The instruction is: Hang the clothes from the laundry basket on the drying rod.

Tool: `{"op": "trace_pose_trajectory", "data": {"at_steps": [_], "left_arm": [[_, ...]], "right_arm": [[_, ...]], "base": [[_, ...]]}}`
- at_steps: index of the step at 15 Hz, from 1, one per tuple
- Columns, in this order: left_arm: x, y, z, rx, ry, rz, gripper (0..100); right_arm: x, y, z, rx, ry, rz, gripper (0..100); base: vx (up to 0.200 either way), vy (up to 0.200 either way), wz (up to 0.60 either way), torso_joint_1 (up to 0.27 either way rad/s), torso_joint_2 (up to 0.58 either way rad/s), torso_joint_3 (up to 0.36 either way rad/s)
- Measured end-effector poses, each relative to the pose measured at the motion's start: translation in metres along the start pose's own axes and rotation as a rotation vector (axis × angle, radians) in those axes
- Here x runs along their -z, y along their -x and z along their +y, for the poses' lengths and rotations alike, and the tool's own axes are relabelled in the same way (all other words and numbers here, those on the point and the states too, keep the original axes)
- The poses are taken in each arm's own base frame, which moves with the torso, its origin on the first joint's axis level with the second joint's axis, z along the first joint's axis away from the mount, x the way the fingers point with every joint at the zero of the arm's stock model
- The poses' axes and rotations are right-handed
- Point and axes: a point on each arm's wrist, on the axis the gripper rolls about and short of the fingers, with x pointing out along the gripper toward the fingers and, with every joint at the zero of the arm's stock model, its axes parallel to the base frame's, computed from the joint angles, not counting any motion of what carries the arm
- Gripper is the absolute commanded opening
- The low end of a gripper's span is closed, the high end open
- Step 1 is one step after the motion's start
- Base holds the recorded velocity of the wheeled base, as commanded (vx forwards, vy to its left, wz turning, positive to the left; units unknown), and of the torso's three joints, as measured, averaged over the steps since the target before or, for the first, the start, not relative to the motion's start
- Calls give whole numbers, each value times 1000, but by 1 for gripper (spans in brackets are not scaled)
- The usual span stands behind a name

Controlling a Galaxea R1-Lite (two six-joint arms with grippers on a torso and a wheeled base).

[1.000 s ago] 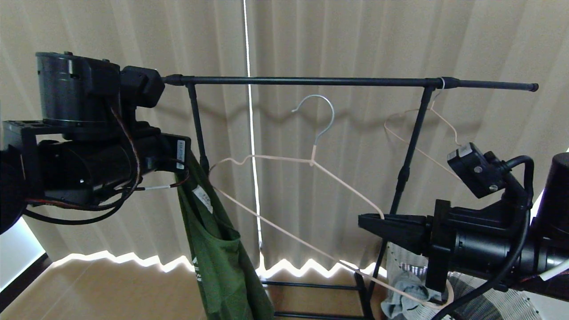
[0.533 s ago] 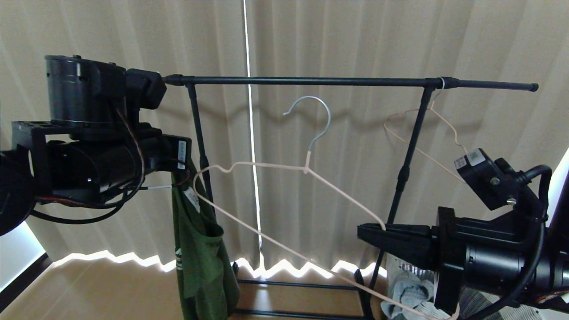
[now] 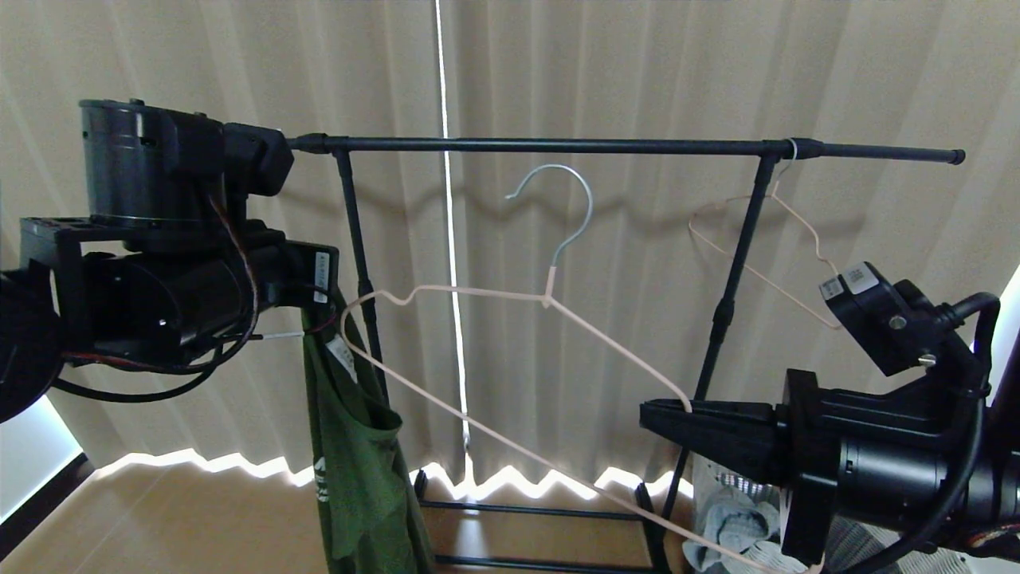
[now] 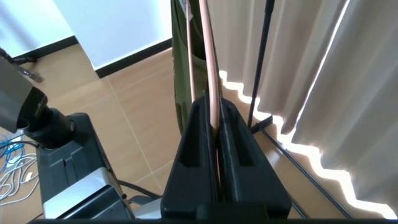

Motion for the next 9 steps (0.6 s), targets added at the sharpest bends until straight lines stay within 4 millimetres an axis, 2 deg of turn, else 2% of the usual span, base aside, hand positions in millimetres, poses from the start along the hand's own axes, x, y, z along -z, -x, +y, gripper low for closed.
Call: {"op": "trace_pose_trajectory", "data": {"at_steps": [9], "left_arm": [[0,0,0,-4,-6,2,0]], "right_arm": [[-2,1,9,-40,-21,-9,0]], "base": [[0,0,0,0,0,0]]}}
